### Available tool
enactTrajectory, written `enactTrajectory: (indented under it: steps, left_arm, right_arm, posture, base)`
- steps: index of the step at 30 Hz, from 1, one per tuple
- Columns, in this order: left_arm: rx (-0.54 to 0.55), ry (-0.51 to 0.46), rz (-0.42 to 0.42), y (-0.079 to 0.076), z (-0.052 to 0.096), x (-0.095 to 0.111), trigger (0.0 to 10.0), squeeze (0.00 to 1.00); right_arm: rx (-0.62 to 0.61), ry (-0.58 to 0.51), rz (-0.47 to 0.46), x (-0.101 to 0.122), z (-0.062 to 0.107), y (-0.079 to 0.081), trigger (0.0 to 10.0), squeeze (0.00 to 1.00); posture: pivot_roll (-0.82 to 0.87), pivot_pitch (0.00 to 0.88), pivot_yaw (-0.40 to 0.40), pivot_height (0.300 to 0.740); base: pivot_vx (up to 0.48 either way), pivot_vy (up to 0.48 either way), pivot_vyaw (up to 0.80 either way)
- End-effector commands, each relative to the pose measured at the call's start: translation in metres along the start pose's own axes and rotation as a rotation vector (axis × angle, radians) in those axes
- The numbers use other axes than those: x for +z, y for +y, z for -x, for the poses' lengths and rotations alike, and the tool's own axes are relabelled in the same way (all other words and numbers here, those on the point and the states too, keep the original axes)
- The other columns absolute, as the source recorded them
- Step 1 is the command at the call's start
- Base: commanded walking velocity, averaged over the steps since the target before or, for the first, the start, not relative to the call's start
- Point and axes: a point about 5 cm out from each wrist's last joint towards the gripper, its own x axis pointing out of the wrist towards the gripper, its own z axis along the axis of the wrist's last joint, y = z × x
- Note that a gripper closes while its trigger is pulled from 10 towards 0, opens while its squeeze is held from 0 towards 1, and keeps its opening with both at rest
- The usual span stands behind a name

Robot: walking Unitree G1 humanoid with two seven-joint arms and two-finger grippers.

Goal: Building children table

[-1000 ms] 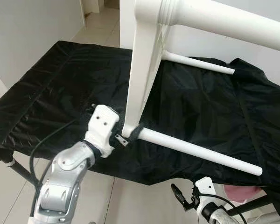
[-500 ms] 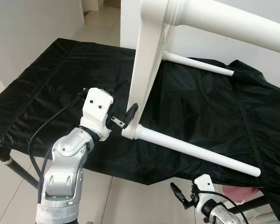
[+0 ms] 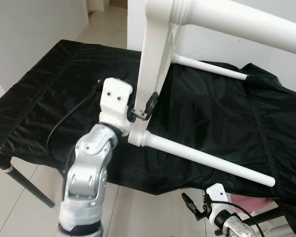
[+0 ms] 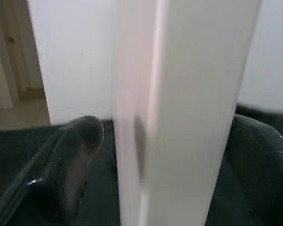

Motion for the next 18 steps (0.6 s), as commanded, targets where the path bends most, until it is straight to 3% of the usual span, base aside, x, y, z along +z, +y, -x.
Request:
enactTrajectory:
  steps: [1,10,18]
  left_arm:
    - [0.074,0.019,0.015,-0.001,-0.002,-0.005,10.0,0.00]
    - [0.072,0.014,-0.005,-0.014,-0.023,0.002,10.0,0.00]
    - [0.106,0.087,-0.106,-0.024,-0.040,-0.004,10.0,0.00]
  right_arm:
    - [-0.007,0.012,0.008,-0.001,0.001,-0.003,10.0,0.00]
    - [-0.029,0.006,0.002,0.000,-0.001,-0.003,10.0,0.00]
    - [-0.037,0.004,-0.001,0.001,-0.004,-0.001,10.0,0.00]
  posture:
    - [0.00,0.000,-0.053,0.740]
    - [-0.01,0.000,-0.039,0.740]
    - [-0.01,0.000,-0.032,0.740]
  base:
    - [0.000,0.000,0.00]
    - [0.000,0.000,0.00]
    - [0.000,0.000,0.00]
